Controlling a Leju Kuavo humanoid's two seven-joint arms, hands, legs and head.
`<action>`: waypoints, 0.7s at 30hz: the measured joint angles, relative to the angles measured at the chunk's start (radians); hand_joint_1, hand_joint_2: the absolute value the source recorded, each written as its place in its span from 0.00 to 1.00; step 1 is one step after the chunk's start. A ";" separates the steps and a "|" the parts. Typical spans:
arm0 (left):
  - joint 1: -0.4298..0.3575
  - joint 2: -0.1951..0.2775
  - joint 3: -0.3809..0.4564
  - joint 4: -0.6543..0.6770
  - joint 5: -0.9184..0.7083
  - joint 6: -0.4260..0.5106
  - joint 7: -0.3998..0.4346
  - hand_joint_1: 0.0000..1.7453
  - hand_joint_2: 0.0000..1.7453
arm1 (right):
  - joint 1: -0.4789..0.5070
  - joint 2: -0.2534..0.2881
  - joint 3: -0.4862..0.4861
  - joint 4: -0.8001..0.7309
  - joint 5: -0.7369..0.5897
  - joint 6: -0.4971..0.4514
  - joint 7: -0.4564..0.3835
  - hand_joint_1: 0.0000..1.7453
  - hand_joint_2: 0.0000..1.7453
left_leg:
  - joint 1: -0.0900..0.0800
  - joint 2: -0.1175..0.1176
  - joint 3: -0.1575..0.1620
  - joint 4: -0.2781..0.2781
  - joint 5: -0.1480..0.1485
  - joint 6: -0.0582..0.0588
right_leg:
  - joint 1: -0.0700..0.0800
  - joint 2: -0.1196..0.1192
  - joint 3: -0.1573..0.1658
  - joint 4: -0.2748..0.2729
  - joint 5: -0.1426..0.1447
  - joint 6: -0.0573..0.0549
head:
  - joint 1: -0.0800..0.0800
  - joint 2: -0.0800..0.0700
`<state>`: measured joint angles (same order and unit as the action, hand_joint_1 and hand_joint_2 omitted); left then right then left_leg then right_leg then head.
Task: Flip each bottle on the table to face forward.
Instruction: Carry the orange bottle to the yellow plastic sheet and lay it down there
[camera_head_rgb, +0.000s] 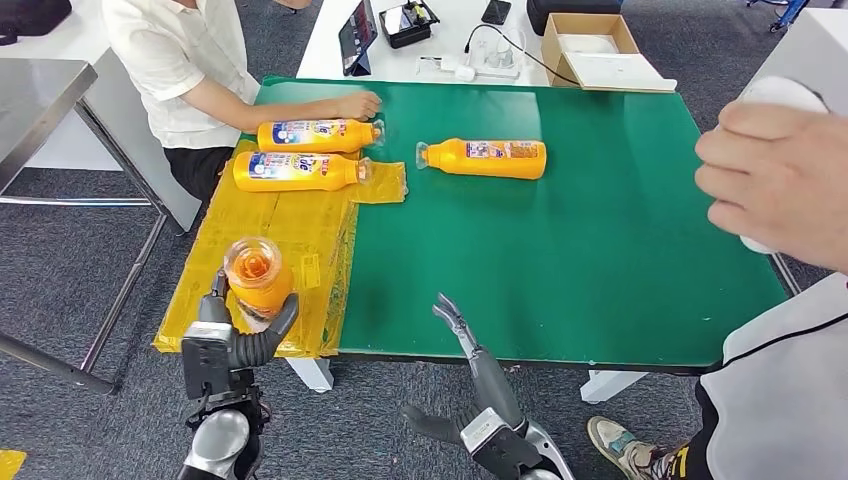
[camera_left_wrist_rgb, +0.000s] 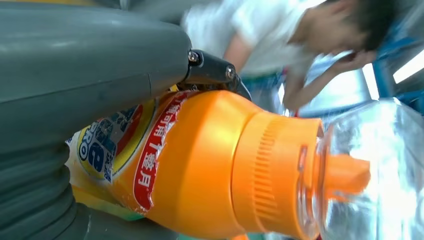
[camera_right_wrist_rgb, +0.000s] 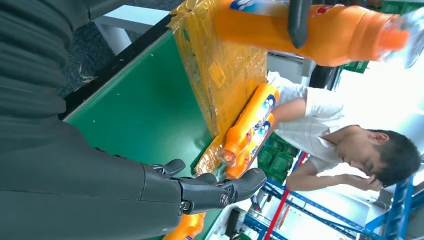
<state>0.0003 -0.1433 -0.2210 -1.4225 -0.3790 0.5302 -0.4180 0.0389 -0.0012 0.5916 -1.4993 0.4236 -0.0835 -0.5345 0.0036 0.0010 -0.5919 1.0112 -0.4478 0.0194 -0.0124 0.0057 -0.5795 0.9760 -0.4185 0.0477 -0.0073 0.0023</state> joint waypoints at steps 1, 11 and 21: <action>-0.008 0.000 -0.001 0.013 -0.050 0.035 0.004 1.00 1.00 | 0.000 0.000 0.000 0.000 0.001 0.001 -0.003 0.00 1.00 | 0.000 0.000 0.000 0.000 0.000 0.000 | 0.000 0.000 0.000 0.000 0.000 0.000 | 0.000 0.000; -0.109 0.002 0.008 0.173 -0.520 0.136 0.129 1.00 1.00 | -0.023 0.018 0.004 0.000 -0.008 0.033 -0.015 0.00 1.00 | 0.000 0.000 0.000 0.000 0.001 0.001 | 0.000 0.000 0.000 0.000 0.000 0.000 | 0.000 0.000; -0.245 0.003 -0.058 0.337 -0.667 -0.005 0.248 1.00 1.00 | -0.045 0.029 0.004 0.006 -0.039 0.072 -0.024 0.00 1.00 | 0.000 -0.002 -0.001 0.000 0.001 0.001 | 0.000 -0.002 0.001 0.000 0.000 0.000 | 0.000 0.000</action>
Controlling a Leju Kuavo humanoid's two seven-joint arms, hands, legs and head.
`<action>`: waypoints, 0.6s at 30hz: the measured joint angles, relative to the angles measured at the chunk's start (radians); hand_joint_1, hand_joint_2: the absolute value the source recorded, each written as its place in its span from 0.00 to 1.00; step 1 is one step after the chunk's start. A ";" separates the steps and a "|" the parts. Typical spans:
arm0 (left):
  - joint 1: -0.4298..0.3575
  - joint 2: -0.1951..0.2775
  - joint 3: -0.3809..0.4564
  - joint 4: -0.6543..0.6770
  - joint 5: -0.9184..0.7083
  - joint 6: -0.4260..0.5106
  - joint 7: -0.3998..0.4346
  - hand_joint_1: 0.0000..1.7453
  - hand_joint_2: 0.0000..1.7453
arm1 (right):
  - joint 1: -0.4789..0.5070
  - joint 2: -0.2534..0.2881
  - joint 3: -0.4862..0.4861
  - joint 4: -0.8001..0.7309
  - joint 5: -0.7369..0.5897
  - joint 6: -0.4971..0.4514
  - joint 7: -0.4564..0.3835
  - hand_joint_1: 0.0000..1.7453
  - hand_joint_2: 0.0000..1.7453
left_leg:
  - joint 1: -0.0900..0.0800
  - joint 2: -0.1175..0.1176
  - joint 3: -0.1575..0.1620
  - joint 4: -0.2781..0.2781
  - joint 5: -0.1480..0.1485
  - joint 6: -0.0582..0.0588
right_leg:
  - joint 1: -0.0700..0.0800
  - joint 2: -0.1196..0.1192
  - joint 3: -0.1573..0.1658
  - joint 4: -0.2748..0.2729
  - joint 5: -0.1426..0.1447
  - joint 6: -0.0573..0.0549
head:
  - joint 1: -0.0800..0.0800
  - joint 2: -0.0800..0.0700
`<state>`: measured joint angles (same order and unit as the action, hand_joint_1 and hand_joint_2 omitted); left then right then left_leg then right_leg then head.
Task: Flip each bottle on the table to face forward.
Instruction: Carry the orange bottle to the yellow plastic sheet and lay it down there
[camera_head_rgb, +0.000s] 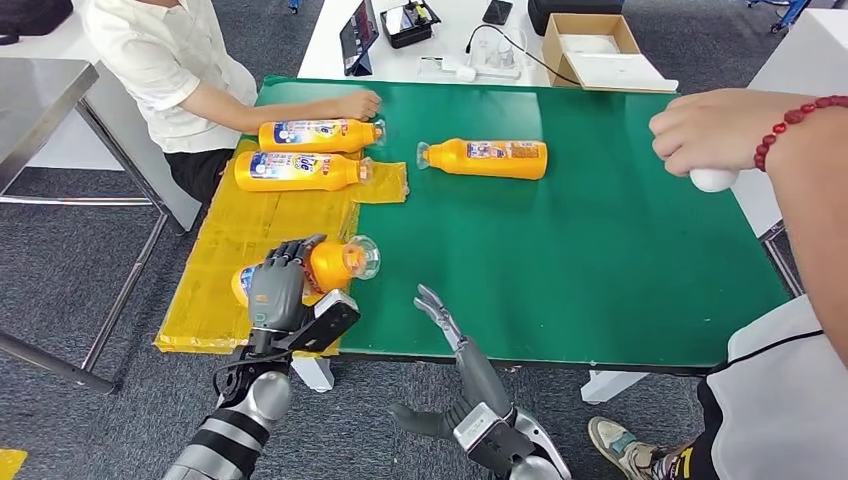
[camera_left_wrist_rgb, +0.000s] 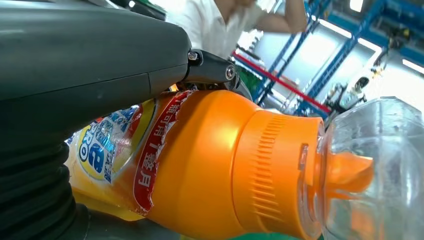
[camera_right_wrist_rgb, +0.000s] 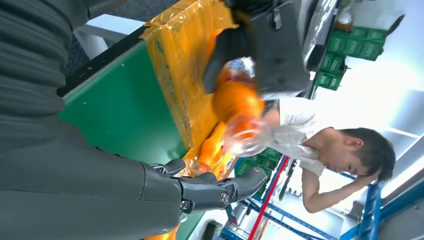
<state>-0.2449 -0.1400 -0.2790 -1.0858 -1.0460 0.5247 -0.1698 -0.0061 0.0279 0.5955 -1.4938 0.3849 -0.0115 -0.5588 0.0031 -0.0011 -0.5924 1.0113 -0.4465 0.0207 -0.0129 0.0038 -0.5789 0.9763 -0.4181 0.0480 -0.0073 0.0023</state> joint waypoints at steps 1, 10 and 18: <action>-0.007 0.000 -0.005 0.013 0.000 -0.001 0.002 1.00 1.00 | -0.001 0.001 0.000 0.001 0.000 0.001 0.000 0.00 1.00 | 0.000 0.000 0.000 0.000 0.000 0.000 | 0.000 0.000 0.000 0.000 0.000 0.000 | 0.000 0.000; -0.114 0.005 -0.053 0.174 -0.097 -0.150 0.106 1.00 1.00 | -0.024 0.013 0.000 0.008 -0.010 0.047 0.000 0.00 1.00 | 0.000 -0.002 0.000 0.000 0.000 0.000 | 0.000 -0.001 0.000 0.000 0.000 0.000 | 0.000 0.000; -0.294 0.007 -0.102 0.466 -0.229 -0.281 0.305 0.94 1.00 | -0.051 0.041 0.001 0.031 -0.020 0.080 0.000 0.00 1.00 | 0.000 -0.002 0.001 0.000 0.002 -0.001 | 0.000 -0.002 0.001 0.001 0.001 0.000 | 0.000 0.000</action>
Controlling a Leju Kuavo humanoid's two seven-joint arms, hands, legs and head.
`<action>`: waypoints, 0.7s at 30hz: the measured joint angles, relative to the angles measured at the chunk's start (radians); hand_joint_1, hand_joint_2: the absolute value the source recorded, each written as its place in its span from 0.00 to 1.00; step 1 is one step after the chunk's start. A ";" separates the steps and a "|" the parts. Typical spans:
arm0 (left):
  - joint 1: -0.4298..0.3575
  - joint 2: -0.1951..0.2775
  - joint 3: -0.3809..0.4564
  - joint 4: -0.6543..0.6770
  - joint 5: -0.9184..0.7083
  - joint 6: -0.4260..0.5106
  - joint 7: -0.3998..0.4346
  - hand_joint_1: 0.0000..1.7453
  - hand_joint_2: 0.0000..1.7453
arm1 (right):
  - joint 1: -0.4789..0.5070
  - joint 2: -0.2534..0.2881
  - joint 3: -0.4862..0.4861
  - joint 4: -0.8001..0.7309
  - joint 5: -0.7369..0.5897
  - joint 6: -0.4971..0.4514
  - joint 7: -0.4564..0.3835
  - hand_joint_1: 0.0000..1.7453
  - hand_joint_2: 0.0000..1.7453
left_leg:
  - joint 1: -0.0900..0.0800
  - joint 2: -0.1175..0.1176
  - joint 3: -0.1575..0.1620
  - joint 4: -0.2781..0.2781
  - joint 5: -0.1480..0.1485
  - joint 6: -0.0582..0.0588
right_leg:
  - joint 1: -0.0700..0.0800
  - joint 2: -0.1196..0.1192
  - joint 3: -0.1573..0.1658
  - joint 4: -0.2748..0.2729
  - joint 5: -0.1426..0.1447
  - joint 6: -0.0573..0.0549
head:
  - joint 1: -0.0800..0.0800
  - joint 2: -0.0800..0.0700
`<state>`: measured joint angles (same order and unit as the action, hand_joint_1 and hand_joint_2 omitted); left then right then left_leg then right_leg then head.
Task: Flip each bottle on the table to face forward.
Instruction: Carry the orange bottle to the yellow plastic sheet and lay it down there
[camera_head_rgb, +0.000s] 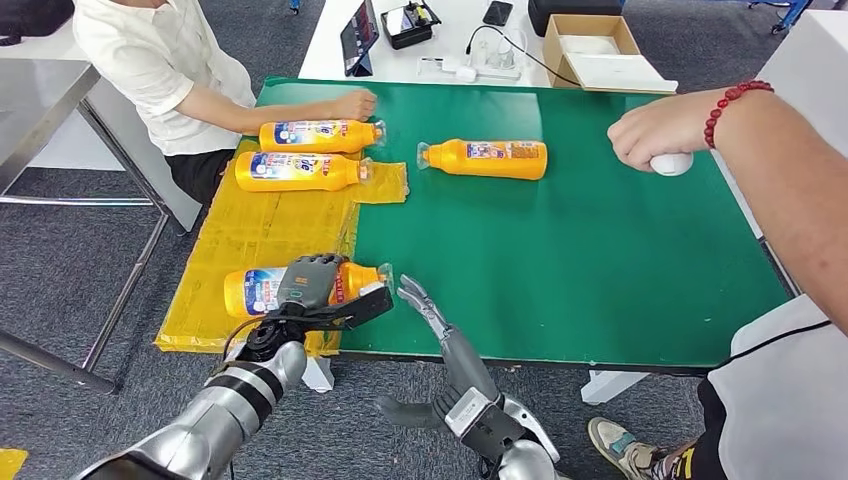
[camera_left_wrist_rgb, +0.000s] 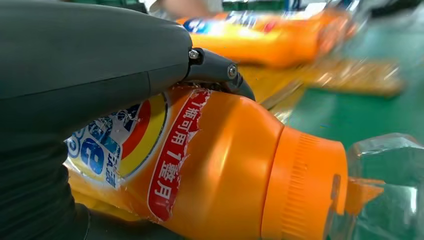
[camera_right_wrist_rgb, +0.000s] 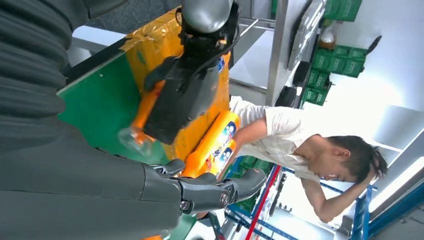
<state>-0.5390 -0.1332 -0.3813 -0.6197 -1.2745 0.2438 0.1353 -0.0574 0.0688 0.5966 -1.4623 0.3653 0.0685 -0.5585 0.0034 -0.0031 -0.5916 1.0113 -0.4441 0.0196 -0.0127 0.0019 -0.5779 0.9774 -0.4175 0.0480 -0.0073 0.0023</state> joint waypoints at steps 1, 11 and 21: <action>-0.023 0.000 -0.003 0.030 -0.013 -0.021 0.018 0.91 1.00 | -0.004 0.003 0.001 0.005 -0.002 0.002 0.000 0.00 1.00 | 0.000 0.000 0.000 0.000 0.000 0.000 | 0.000 -0.001 0.000 0.000 0.000 0.000 | 0.000 0.000; -0.147 -0.001 -0.016 0.199 -0.027 -0.122 0.065 0.00 1.00 | -0.039 0.031 0.013 0.069 -0.019 0.008 0.000 0.00 1.00 | 0.000 -0.001 0.001 0.000 0.000 0.000 | 0.000 -0.002 0.001 0.001 0.000 0.000 | 0.000 0.000; -0.125 -0.028 0.139 0.202 0.444 -0.210 -0.379 0.00 1.00 | -0.050 0.034 0.027 0.112 -0.035 -0.006 -0.015 0.00 1.00 | 0.000 -0.003 0.000 0.000 0.001 0.000 | -0.001 -0.003 0.001 0.001 0.000 0.000 | 0.000 0.000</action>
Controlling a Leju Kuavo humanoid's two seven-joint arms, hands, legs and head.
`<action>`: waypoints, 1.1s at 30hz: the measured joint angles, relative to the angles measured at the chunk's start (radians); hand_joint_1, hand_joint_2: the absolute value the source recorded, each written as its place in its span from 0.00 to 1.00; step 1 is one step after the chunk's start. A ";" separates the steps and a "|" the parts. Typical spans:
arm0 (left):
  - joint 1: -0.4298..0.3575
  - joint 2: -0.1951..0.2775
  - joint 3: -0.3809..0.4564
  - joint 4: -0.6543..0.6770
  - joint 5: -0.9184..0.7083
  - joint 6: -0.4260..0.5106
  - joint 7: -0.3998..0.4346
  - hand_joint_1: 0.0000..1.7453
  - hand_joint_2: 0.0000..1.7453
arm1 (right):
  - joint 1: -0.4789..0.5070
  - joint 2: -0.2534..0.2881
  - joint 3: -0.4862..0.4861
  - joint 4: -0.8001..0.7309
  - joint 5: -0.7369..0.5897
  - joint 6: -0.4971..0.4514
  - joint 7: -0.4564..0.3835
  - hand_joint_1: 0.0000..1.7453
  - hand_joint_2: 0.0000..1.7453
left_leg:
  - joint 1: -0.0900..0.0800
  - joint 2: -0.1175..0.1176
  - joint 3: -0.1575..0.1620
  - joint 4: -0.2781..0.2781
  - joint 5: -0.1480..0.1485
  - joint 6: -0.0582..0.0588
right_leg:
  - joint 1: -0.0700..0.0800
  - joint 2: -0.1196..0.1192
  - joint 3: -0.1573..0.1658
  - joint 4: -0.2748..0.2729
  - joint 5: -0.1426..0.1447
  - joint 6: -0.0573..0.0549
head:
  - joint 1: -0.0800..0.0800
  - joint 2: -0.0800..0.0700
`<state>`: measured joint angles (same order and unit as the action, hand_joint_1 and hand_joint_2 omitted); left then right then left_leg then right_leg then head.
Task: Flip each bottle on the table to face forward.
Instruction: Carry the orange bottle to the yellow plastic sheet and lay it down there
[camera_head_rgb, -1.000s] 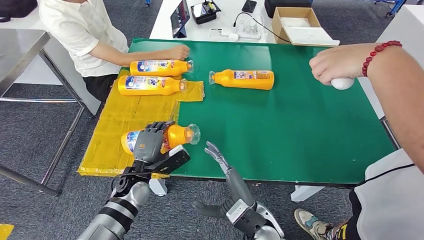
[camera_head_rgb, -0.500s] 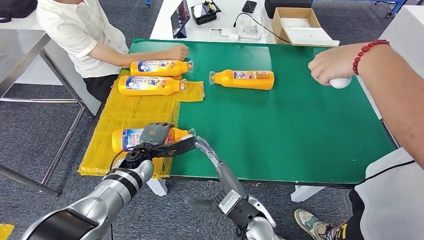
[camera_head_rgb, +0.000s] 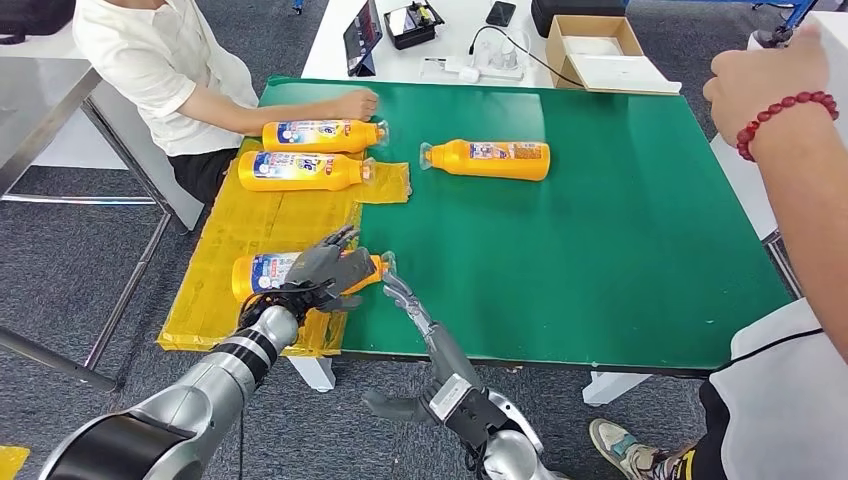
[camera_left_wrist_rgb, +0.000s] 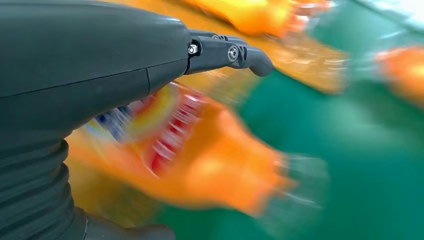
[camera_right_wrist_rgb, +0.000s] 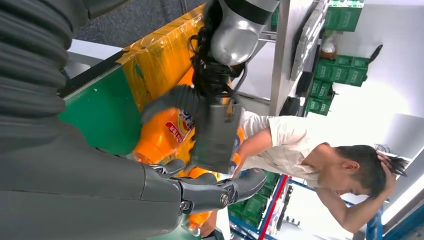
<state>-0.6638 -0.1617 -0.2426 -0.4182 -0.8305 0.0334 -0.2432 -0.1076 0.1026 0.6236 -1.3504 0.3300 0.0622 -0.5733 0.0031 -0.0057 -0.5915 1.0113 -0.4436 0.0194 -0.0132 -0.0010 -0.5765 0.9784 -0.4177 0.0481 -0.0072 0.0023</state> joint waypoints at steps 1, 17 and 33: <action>0.010 -0.007 0.023 -0.010 0.063 -0.031 -0.043 0.00 1.00 | -0.002 0.000 0.003 0.006 -0.003 -0.004 -0.004 0.00 1.00 | 0.000 0.000 0.000 0.000 0.000 0.000 | 0.000 0.000 0.000 0.000 0.000 0.000 | 0.000 0.000; 0.299 -0.049 0.135 -0.453 0.791 -0.041 -0.141 0.00 1.00 | 0.057 -0.026 0.027 0.002 -0.057 -0.019 -0.033 0.00 1.00 | -0.001 0.000 -0.004 0.000 0.000 0.000 | 0.000 0.000 -0.004 0.000 0.000 0.000 | 0.000 0.000; 0.760 -0.016 -0.036 -1.054 0.853 0.248 -0.192 0.00 1.00 | 0.266 0.030 -0.156 -0.176 -0.437 -0.133 0.052 0.00 0.00 | -0.001 0.001 -0.007 0.000 -0.003 0.001 | 0.000 0.000 -0.008 -0.001 -0.001 0.000 | 0.000 0.000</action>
<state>0.0959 -0.1775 -0.2790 -1.4727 0.0226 0.2819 -0.4354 0.1584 0.1330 0.4673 -1.5263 -0.1067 -0.0711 -0.5213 0.0023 -0.0044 -0.5983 1.0114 -0.4463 0.0200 -0.0137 -0.0007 -0.5845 0.9770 -0.4190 0.0479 -0.0072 0.0023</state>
